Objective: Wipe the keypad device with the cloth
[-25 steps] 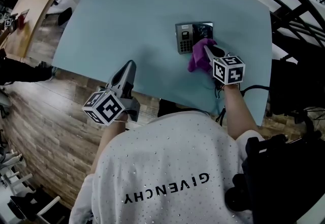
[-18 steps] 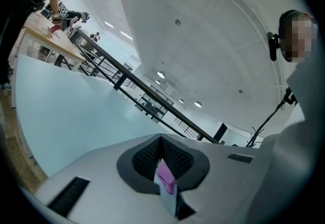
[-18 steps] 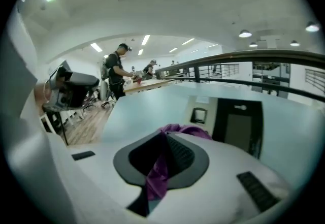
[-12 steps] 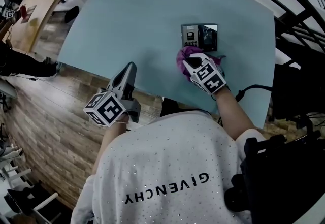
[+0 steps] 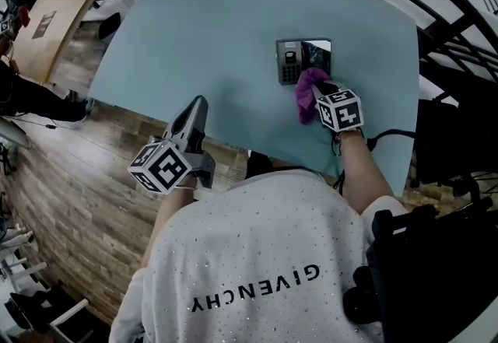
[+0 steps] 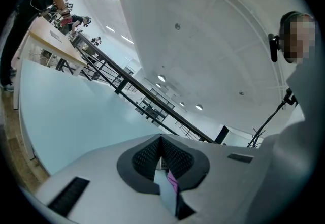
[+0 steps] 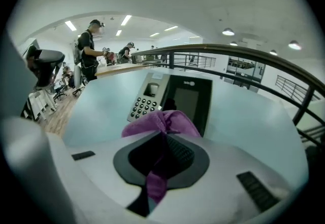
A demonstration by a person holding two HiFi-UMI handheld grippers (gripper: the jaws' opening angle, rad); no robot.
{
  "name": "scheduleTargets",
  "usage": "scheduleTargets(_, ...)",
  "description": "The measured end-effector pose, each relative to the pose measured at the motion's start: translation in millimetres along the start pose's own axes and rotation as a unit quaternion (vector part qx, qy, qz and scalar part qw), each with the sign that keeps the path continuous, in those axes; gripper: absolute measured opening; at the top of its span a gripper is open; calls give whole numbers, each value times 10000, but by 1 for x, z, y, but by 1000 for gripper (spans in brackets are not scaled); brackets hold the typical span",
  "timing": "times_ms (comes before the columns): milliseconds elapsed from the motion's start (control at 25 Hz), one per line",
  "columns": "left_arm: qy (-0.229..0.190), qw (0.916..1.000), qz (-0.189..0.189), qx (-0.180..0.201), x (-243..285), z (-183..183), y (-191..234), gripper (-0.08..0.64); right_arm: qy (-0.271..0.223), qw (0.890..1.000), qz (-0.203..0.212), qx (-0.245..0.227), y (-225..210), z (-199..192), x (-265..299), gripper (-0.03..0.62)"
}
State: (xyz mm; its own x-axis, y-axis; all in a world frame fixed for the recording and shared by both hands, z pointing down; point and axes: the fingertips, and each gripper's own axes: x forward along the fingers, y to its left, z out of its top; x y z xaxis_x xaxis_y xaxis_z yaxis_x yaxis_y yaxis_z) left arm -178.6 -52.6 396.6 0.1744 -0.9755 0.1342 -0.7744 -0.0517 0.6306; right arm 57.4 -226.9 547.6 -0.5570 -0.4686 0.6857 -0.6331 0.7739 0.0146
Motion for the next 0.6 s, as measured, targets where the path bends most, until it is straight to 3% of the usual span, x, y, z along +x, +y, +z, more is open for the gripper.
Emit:
scheduleTargets(240,-131,9999,-31,52,0,4,-7,0,-24,9971,-376,662,-39,-16,-10,28)
scheduleTargets(400,-453,9988,171,-13,-17,21,3,0,7,9933,-616,973,-55,-22,-14,27)
scheduleTargets(600,-579,9977,341,2,-45,23,7,0,-187,9752,-1028,1949,-71,-28,-32,26)
